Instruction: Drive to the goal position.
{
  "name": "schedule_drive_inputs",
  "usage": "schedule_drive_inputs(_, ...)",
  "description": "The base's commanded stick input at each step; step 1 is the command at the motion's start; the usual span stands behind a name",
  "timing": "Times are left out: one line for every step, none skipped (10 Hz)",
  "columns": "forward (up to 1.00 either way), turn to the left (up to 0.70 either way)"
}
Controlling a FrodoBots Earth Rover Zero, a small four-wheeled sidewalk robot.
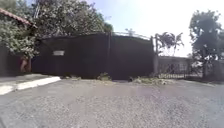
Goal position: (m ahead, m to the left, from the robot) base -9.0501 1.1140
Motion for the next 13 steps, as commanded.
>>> schedule_drive_inputs(0.0, 0.0)
schedule_drive_inputs(0.0, 0.0)
schedule_drive_inputs(0.0, 0.0)
schedule_drive_inputs(0.0, 0.0)
schedule_drive_inputs(0.0, 0.0)
schedule_drive_inputs(0.0, 0.0)
schedule_drive_inputs(0.0, 0.0)
schedule_drive_inputs(0.0, 0.0)
schedule_drive_inputs(0.0, -0.38)
schedule_drive_inputs(0.0, -0.45)
schedule_drive_inputs(0.0, -0.45)
schedule_drive_inputs(0.0, -0.45)
schedule_drive_inputs(0.0, -0.45)
